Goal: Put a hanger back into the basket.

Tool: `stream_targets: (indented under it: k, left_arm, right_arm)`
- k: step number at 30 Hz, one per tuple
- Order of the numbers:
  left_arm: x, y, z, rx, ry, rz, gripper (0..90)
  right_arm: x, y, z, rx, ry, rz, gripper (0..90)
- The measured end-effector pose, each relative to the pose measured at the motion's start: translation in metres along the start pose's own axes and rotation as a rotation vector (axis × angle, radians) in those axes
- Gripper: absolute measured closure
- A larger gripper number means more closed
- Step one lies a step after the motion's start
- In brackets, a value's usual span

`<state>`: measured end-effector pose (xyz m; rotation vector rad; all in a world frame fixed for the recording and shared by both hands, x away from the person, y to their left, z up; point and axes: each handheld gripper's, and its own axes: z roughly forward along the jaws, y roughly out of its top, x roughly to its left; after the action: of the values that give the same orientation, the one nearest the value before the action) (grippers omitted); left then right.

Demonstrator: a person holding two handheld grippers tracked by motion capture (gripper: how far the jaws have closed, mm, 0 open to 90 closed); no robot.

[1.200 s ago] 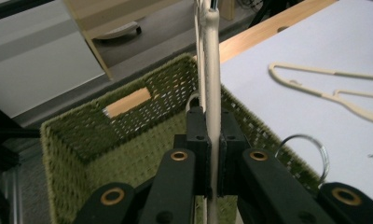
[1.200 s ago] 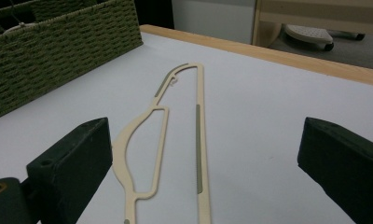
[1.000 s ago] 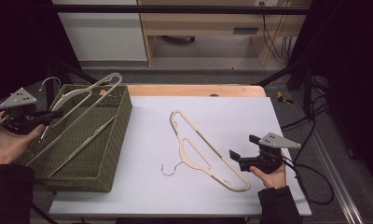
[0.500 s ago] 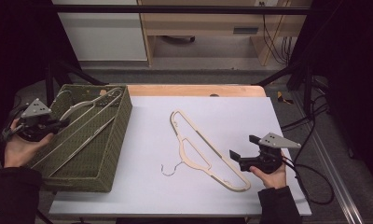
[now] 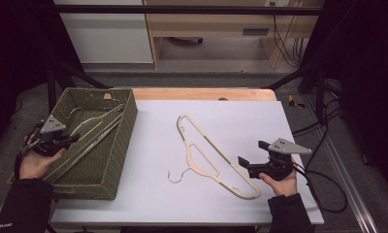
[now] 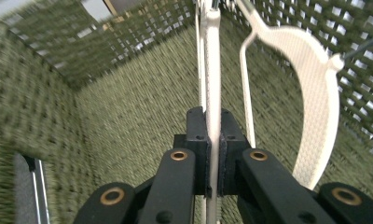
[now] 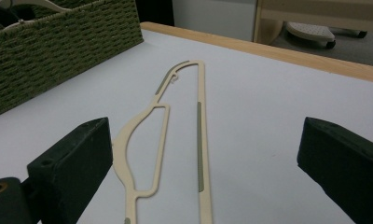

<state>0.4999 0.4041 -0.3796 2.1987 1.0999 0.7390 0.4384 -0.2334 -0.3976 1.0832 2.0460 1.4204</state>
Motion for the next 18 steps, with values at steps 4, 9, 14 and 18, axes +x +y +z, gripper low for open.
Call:
stream_targets:
  k: [4,9,14,18]
  left_arm:
    - [0.001,-0.003,0.002,0.025,-0.026,-0.035,84.7]
    - [-0.001,-0.004,0.003,0.070,-0.053,-0.064,81.1]
    - [-0.006,-0.002,-0.001,0.067,-0.077,-0.070,76.6]
    - [-0.009,-0.002,-0.005,0.063,-0.091,-0.079,73.0]
  right_arm:
    - [0.000,0.000,0.000,0.000,0.001,0.000,3.7]
    - [0.001,0.000,0.001,0.004,0.006,0.000,3.8]
    - [0.002,-0.001,0.002,0.006,0.010,-0.003,3.9]
    - [0.003,0.000,0.002,0.005,0.012,-0.004,3.9]
